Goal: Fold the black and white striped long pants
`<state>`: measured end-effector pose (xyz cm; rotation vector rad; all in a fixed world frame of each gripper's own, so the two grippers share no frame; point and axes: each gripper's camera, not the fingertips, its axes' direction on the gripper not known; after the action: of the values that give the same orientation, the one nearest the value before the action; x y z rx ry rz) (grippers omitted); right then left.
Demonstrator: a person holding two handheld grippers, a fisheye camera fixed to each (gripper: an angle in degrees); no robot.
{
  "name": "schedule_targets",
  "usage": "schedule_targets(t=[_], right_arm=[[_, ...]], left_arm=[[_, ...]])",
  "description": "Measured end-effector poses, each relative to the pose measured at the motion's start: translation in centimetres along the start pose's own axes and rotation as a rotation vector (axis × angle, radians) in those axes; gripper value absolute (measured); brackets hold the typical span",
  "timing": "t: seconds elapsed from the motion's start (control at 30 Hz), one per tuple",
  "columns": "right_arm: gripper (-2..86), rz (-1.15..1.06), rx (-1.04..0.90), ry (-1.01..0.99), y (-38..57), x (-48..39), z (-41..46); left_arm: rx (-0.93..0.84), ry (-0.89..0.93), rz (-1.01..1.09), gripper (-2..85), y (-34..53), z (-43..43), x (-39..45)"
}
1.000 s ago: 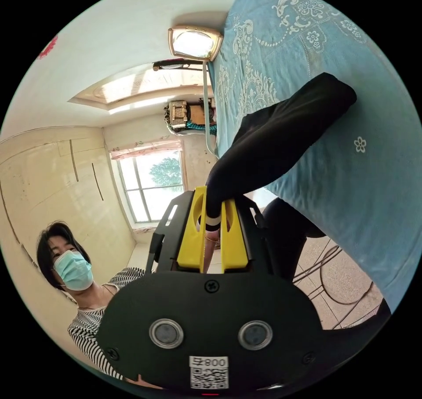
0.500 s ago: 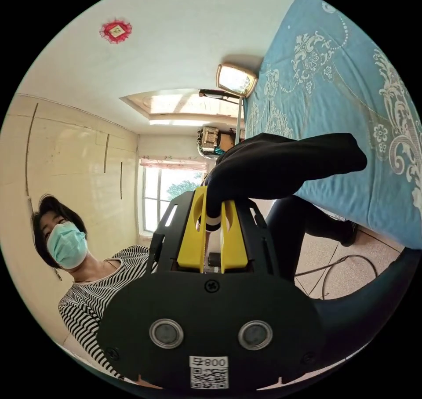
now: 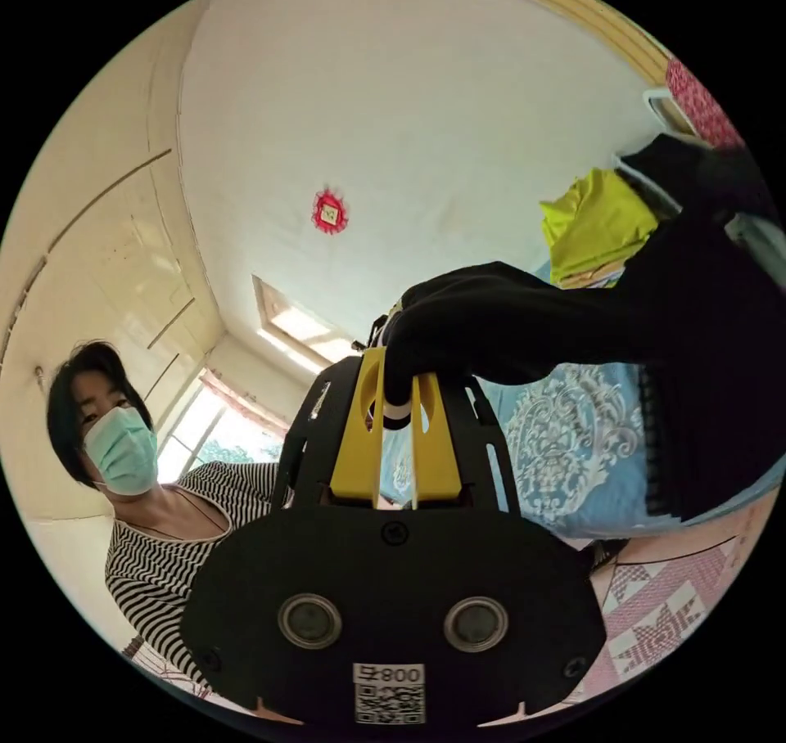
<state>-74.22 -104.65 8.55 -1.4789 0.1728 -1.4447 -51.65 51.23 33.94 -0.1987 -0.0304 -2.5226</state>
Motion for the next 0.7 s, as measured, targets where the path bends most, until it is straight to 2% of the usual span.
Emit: schedule_targets(t=[0.13, 0.27, 0.4, 0.47, 0.53, 0.7], right_arm=[[2.4, -0.085, 0.149, 0.160, -0.5, -0.2, -14.1], [3.1, -0.004, 0.241, 0.288, 2.0, 5.6, -24.1], [3.6, 0.245, 0.249, 0.370, 5.9, 16.0, -29.4], [4.0, 0.366, 0.249, 0.334, 9.0, 21.2, -31.1], [4.4, 0.361, 0.255, 0.299, 10.8, 23.0, -31.9], [5.6, 0.360, 0.305, 0.271, 13.9, 25.7, -35.4]], left_arm=[[-0.163, 0.010, 0.106, 6.1, -11.0, 8.4, 5.9], [-0.306, -0.073, 0.037, 6.5, -18.2, 13.9, 6.2], [-0.443, -0.270, -0.129, 6.3, -21.6, 15.0, 3.3], [-0.439, -0.186, -0.161, 6.1, -23.5, 13.7, 4.1], [-0.440, -0.129, -0.168, 6.2, -25.3, 12.6, 5.8], [-0.529, -0.126, -0.064, 7.1, -30.1, 10.4, 12.5]])
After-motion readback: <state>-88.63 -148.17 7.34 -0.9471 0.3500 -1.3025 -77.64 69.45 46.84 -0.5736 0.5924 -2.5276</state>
